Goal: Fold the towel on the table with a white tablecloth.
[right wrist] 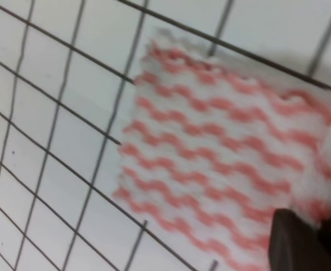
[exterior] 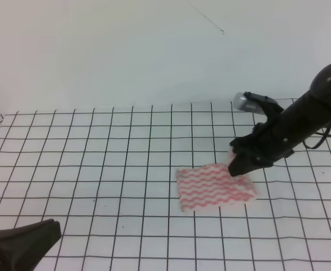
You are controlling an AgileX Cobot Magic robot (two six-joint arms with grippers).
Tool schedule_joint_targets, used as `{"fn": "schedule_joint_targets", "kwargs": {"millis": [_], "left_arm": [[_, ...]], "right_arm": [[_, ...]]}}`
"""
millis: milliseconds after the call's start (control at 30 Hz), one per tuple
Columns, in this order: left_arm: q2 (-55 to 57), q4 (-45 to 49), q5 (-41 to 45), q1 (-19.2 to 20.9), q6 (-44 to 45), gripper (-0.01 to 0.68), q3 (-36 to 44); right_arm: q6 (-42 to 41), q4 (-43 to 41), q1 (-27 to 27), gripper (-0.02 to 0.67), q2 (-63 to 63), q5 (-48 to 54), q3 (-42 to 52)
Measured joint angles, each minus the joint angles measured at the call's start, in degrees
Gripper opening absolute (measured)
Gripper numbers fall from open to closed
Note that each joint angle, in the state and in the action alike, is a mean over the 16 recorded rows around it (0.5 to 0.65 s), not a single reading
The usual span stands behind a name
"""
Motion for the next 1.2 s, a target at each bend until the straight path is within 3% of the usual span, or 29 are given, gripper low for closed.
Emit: {"fn": "schedule_joint_targets", "kwargs": {"millis": [433, 1200], "left_arm": [[0.00, 0.19, 0.26, 0.00, 0.56, -0.001, 0.00], [0.00, 0.61, 1.51, 0.00, 0.65, -0.001, 0.00]], "right_arm": [[-1.23, 3.51, 5.87, 0.016, 0.29, -3.80, 0.00], [-7.63, 10.69, 10.04, 0.033, 3.40, -6.33, 0.00]]}}
